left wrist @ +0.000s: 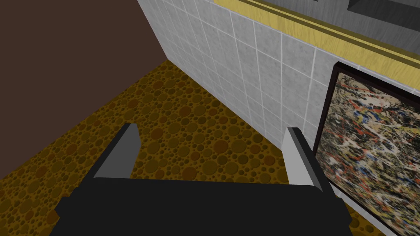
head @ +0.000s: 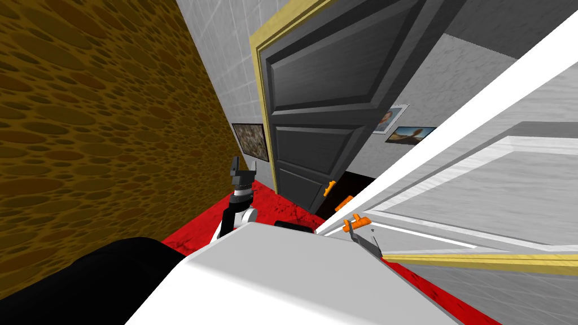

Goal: Pull the door open

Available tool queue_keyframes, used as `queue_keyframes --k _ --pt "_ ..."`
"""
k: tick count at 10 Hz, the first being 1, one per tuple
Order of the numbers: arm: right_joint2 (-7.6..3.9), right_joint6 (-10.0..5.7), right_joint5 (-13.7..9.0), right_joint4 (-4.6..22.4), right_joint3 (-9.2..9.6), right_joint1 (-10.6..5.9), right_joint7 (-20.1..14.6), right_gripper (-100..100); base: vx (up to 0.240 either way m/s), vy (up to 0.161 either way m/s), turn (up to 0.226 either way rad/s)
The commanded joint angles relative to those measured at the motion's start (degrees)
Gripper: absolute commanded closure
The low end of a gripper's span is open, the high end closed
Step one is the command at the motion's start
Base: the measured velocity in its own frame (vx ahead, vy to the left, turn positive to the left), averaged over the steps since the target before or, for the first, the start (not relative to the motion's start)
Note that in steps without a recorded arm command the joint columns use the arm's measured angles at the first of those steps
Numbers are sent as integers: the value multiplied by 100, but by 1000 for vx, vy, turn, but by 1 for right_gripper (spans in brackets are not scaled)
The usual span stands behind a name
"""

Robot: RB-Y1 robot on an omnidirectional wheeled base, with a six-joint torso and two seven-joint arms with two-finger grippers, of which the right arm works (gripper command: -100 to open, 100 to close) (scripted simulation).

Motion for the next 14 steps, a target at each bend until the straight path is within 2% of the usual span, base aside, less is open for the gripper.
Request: queue_keyframes --k 1,9,10,14 --pt "-104 60 -87 172 -152 16 37 100 -41 3 0" --pt "-104 60 -87 172 -152 16 37 100 0 1 -4" --pt "-155 48 -192 260 -130 64 78 100 -107 -5 -31" --pt "-165 45 -213 257 -126 73 86 100 -83 8 -25"
